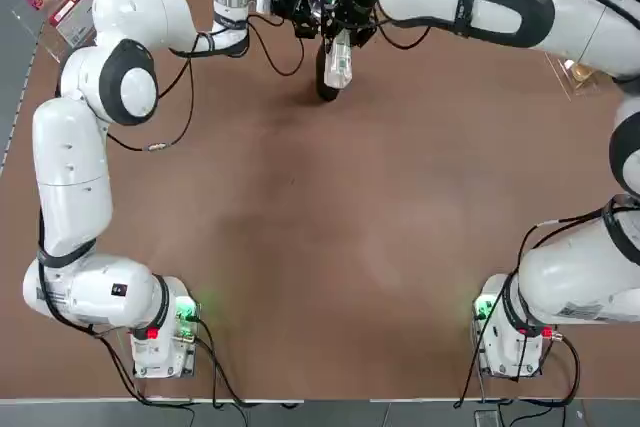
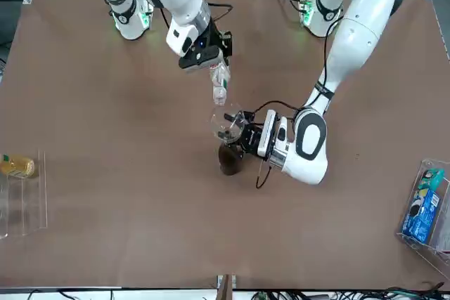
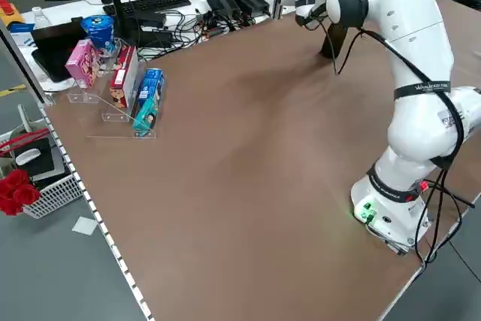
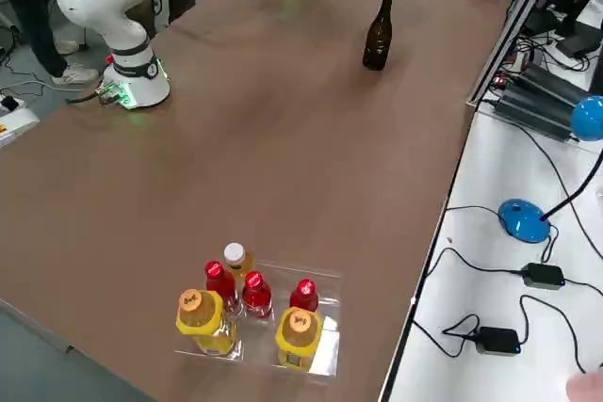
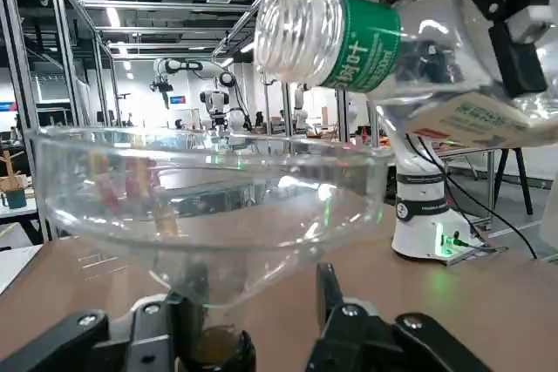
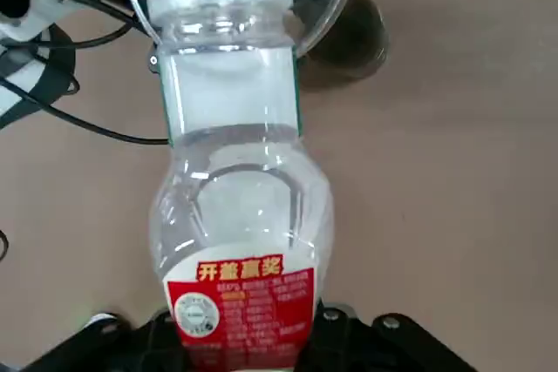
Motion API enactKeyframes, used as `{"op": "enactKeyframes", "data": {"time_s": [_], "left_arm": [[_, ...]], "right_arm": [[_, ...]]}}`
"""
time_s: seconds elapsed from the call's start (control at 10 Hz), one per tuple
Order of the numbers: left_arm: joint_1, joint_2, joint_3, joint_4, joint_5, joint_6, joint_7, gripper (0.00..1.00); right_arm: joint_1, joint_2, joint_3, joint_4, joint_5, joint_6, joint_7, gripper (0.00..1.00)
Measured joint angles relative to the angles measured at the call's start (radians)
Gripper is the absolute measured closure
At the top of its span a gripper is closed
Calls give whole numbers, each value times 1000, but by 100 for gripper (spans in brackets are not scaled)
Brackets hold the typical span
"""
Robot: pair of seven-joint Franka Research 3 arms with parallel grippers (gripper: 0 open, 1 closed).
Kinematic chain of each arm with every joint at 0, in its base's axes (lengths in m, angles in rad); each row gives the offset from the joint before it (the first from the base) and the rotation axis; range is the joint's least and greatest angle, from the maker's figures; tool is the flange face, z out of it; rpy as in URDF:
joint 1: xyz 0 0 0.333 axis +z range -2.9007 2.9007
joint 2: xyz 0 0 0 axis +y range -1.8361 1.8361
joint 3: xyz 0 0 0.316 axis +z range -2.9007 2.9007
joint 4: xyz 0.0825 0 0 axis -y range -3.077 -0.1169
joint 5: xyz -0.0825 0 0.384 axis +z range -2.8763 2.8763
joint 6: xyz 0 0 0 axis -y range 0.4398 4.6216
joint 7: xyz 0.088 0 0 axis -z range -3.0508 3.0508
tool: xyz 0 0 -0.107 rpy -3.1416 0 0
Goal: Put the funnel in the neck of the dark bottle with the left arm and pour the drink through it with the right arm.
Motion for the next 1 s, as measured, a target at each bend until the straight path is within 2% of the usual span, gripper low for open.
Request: {"op": "enactKeyframes", "data": {"time_s": [0.3, 1.0], "left_arm": [[0, 0, 0, 0, 0, 0, 0, 41], [0, 0, 0, 0, 0, 0, 0, 41]], "right_arm": [[10, 71, 12, 50, 0, -12, 36, 60], [16, 120, 20, 109, 0, -31, 105, 60]]}}
